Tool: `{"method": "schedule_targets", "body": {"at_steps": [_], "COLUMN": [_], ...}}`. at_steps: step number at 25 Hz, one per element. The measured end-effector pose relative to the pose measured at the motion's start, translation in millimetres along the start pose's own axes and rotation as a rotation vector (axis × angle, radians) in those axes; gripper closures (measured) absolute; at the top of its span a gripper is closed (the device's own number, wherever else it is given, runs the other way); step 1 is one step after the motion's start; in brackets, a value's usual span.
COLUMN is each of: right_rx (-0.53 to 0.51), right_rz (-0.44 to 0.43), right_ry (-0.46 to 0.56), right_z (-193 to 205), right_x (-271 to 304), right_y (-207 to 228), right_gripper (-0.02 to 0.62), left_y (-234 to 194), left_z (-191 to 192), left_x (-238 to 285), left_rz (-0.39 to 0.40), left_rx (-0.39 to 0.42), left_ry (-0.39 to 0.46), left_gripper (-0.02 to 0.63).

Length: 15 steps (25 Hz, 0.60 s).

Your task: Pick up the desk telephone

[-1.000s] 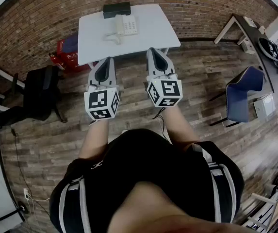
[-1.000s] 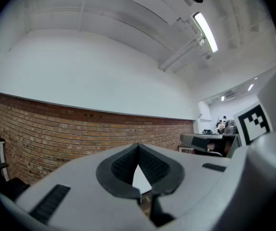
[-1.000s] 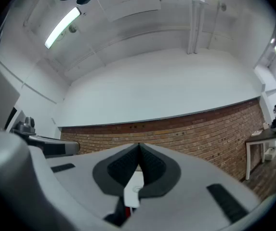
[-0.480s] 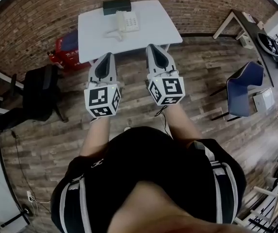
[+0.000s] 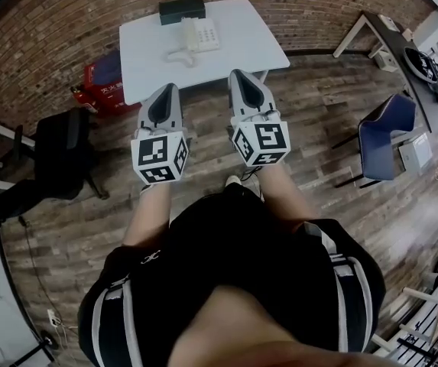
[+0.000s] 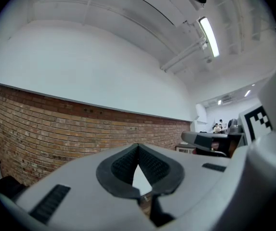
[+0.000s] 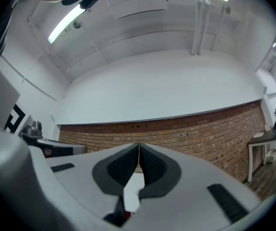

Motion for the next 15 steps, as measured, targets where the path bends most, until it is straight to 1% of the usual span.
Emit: {"method": "schedule_targets", "body": {"at_steps": [7, 15], "right_rx": [0.014, 0.023], "right_rz": [0.009, -0.026], "right_ry": [0.007, -0.004], "right_z": [16.0, 49.4], "right_x": [35.2, 102.4], "right_y": [13.2, 49.3], "right_gripper": [0.595, 0.595], "left_y": [-23.1, -43.4], "left_z": [6.8, 26.7], "left_x": [33.2, 104.1], "left_rz": [-0.018, -0.019], "left_rx": [-0.001, 0.022], "left_ry": [-0.008, -0.015], "left_gripper": [0.604, 0.604]}}
Point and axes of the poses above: the fingertips, and each gripper's own axes: x forward along the fingers, y to its right, z out of its underside, the point moved 7 cm from there along -x, backward along the fingers, and after that the axes turned 7 degrees about y, right-handed, at the moved point
